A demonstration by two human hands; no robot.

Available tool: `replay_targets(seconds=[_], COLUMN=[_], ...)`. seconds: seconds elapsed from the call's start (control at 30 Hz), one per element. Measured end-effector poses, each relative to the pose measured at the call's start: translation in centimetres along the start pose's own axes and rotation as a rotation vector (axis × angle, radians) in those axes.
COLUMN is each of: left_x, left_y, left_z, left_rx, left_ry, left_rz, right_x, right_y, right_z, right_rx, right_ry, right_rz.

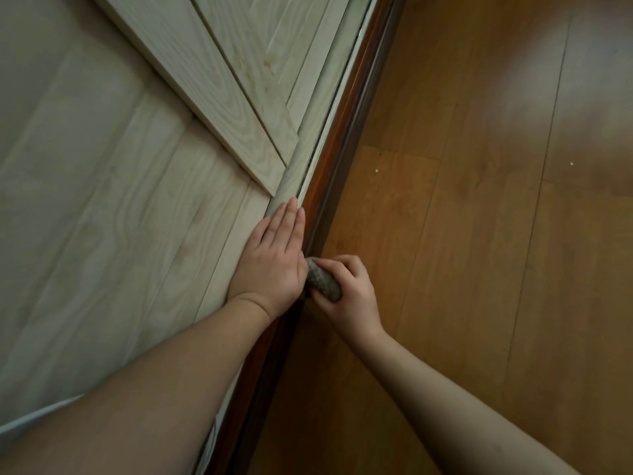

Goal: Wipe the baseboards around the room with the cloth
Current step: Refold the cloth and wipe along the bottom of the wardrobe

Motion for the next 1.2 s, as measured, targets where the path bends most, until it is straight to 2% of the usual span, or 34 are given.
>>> replay_targets(seconds=[0.27, 0.47, 0.7, 0.8, 0.9, 1.0, 1.2], left_x=[-0.2, -0.2, -0.3, -0.1, -0.1, -0.1, -0.2], left_y=[0.4, 0.4, 0.4, 0.4, 0.2, 0.0, 0.1], left_z=[-0.1, 0.0, -0.1, 0.1, 0.0, 0.0, -0.1], left_rx=[0.004, 0.023, 0.013, 0.005, -0.023, -0.052, -0.056], left_ry=[0.004, 0.000, -0.005, -0.003, -0.013, -0.014, -0.012], left_rz=[0.021, -0.013, -0.044, -0.046, -0.027, -0.035, -0.014], right_x=[1.0, 1.9, 3.4, 4.0, 4.6, 5.6, 6.8], right_y=[0.3, -1.0, -4.3, -5.4, -6.7, -8.2, -9.5], right_z=[1.3, 9.9, 21.5, 26.1, 28.8, 28.4, 18.4], right_rx=[0.042, 0.184, 0.151, 0.168, 0.105, 0.089, 0.092], right_ry=[-0.161, 0.118, 0.171, 0.209, 0.227, 0.270, 0.097], right_rz=[-0.055, 0.038, 0.035, -0.054, -0.156, -0.210, -0.168])
Point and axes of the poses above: each hand's wrist, its own z-axis towards the middle knuckle, its own y-axis out of the palm, x = y × z, the point moved 1 cm from there along z, towards the middle knuckle, and after that the axes turned 5 degrees about x, right-handed, at the moved point
